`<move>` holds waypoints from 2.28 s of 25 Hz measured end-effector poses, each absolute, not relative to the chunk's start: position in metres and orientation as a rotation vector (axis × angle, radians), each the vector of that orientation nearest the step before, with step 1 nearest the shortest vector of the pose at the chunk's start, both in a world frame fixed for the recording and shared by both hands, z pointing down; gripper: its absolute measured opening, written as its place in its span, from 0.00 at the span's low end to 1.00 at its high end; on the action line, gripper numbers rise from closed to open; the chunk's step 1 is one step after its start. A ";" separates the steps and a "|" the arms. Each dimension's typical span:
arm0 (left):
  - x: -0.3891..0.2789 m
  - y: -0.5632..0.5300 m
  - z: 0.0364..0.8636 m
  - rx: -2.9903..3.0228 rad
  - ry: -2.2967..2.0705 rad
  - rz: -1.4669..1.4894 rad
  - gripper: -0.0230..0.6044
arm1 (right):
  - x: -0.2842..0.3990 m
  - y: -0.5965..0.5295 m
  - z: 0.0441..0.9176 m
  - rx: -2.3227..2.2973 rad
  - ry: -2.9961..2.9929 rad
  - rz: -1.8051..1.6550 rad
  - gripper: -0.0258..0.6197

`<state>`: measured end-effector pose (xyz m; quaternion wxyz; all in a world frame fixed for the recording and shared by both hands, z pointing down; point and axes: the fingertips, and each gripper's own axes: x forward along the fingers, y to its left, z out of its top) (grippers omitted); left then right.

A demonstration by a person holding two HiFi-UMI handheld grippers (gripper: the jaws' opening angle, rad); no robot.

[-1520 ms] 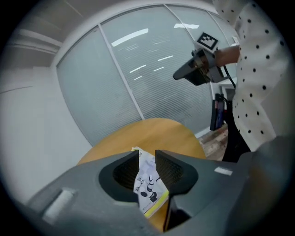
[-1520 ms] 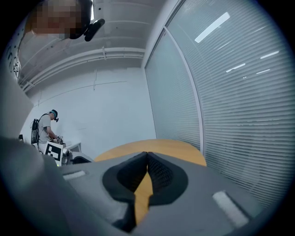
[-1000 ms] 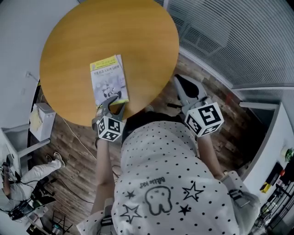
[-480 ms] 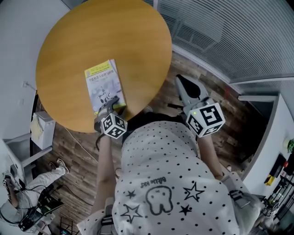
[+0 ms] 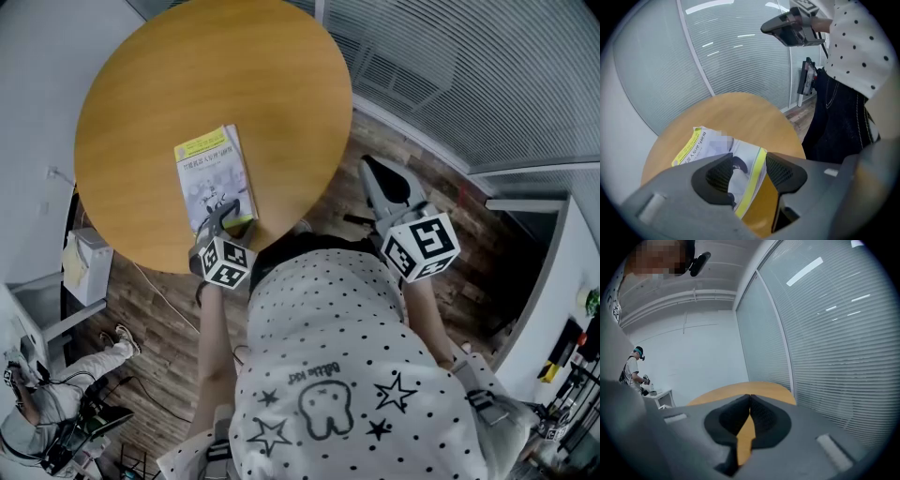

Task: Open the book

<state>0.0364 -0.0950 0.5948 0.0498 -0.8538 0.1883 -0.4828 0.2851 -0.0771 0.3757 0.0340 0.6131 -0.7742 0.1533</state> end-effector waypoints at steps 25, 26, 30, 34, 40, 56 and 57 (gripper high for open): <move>0.023 -0.118 0.565 -2.617 1.023 -1.352 0.10 | 0.283 -0.075 0.379 1.865 -2.395 0.474 0.05; 0.019 -0.120 0.563 -2.624 1.055 -1.340 0.10 | 0.282 -0.075 0.380 1.863 -2.394 0.473 0.05; -0.002 -0.131 0.552 -2.610 1.162 -1.301 0.10 | 0.270 -0.078 0.378 1.857 -2.397 0.465 0.05; 0.001 -0.132 0.544 -2.589 1.249 -1.273 0.10 | 0.281 -0.070 0.377 1.875 -2.393 0.459 0.05; -0.021 -0.139 0.532 -2.587 1.365 -1.207 0.10 | 0.271 -0.069 0.374 1.873 -2.388 0.450 0.05; -0.091 -0.148 0.514 -2.603 1.617 -1.050 0.09 | 0.222 -0.075 0.363 1.846 -2.378 0.425 0.05; -0.093 -0.148 0.514 -2.615 1.621 -1.044 0.09 | 0.218 -0.075 0.362 1.848 -2.379 0.426 0.05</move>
